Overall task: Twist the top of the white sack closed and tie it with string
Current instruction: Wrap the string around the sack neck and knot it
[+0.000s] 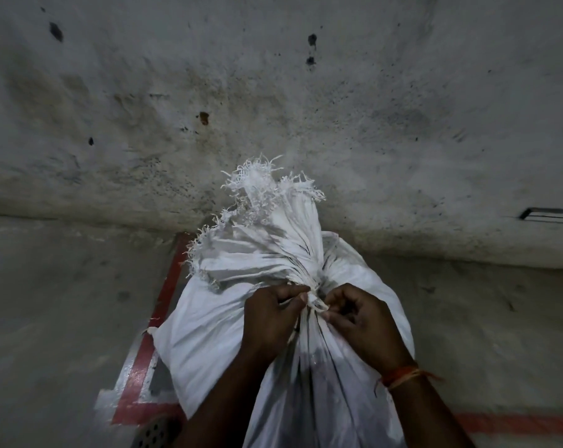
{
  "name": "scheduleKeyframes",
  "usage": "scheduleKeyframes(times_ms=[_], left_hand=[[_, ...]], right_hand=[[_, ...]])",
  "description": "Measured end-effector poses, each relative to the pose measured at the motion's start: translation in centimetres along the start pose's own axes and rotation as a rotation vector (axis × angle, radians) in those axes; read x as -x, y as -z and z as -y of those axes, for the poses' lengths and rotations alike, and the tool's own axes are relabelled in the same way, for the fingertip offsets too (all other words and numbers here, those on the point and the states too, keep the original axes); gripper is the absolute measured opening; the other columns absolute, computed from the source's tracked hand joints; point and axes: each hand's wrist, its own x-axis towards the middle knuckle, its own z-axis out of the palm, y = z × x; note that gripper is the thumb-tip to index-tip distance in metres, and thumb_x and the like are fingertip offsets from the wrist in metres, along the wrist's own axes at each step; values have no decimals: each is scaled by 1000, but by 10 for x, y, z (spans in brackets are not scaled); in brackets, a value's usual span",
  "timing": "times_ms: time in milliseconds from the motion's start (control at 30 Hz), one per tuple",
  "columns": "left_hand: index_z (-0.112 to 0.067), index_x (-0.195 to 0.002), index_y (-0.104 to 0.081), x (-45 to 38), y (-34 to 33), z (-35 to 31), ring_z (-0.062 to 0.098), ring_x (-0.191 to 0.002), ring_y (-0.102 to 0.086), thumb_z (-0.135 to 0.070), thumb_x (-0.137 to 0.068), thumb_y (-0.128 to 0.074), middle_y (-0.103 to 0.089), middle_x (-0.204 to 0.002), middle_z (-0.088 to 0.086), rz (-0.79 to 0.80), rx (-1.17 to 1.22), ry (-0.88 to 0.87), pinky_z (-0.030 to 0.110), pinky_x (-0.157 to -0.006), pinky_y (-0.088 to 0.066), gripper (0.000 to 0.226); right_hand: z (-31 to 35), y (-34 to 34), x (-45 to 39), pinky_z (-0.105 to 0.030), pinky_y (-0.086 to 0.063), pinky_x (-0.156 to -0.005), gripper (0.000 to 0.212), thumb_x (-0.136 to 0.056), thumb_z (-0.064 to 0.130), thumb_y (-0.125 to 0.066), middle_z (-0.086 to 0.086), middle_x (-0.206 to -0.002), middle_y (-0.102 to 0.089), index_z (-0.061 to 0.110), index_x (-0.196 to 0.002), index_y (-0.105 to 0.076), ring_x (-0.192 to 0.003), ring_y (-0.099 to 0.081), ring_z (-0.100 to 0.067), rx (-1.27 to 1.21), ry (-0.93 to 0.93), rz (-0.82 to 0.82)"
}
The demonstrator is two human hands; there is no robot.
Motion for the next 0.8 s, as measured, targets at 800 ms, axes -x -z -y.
scheduleKeyframes(times_ms=[800], left_hand=[[6,-94,-69,11,-16,8,24,-76,-70,5,-80,-77,-76,-90,25,-28,596,268,29,-70,-59,17]], right_hand=[[3,-32,-8,-27,-51,-65,10,-82,-8,-68,-19,-81,-72,-7,-91,-72,-67,-58,-20,-938,-495,-122]])
